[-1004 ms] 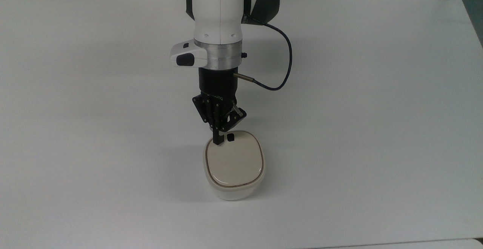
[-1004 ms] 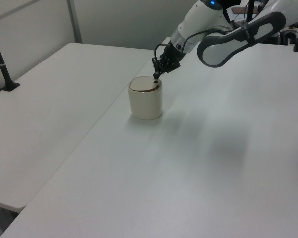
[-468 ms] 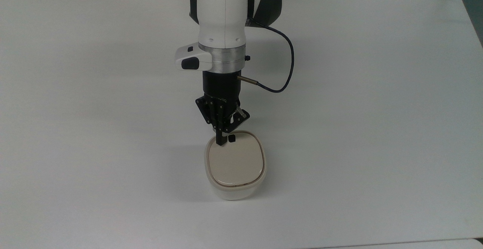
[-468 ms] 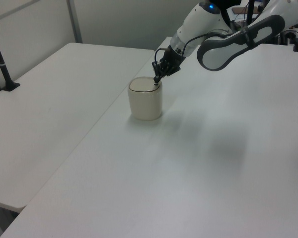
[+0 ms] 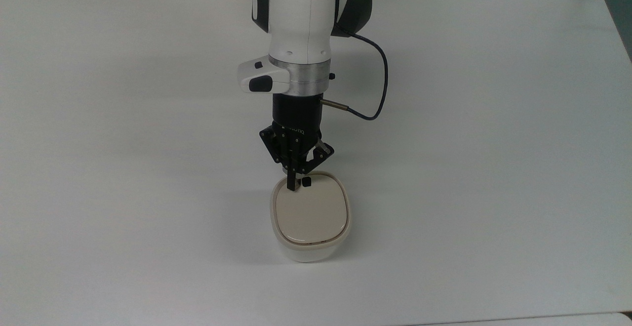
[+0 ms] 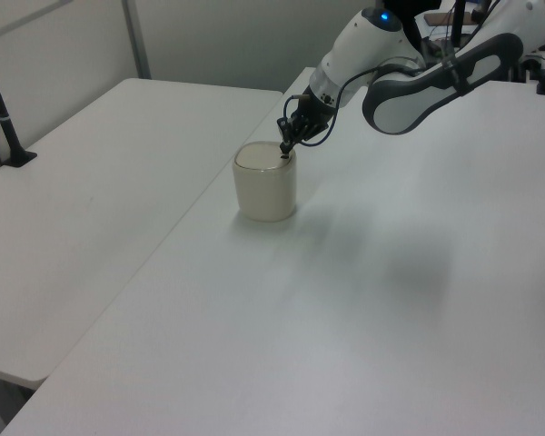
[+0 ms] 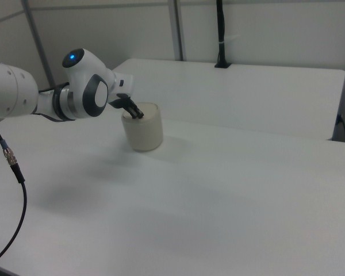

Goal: Close the trash bin
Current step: 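Press the lid down flat onto the bin rim with the gripper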

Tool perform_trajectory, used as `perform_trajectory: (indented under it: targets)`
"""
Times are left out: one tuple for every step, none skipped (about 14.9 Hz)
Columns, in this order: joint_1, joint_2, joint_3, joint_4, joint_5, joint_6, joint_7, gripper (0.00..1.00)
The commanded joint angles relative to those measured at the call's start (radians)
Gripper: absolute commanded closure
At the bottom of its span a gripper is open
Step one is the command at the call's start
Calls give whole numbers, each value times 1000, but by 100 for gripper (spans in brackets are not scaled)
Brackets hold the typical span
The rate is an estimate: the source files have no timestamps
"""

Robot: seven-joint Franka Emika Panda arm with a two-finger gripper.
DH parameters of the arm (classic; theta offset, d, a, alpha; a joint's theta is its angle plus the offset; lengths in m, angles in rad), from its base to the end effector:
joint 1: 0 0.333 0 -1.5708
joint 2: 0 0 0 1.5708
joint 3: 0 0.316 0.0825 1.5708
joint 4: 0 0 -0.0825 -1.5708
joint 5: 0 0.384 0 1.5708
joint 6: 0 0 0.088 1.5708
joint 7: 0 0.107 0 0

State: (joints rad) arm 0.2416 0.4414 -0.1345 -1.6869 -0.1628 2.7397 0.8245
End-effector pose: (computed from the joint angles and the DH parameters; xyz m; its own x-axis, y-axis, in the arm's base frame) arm 0.7056 0.0961 0.4148 0.6795 -0.5168 0.5207 -0.4380 -0.8552 -0.2772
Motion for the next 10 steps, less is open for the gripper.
perform_trajectory:
  targets:
    - [-1,33,23,-14,3,-23,-8,100]
    - [7,31,24,-13,-1,-23,-8,100]
    - [8,34,27,-13,-7,-23,-10,100]
    - [8,40,29,-13,-24,-23,-11,100]
    - [8,46,29,-14,-52,-23,-11,100]
    - [7,48,29,-17,-75,-23,-10,100]
    - [7,48,29,-16,-81,-23,-10,100]
    - [7,48,29,-14,-81,-23,-8,100]
    - [2,45,30,-10,-70,-23,-4,100]
    - [-5,30,32,-7,-61,-23,7,100]
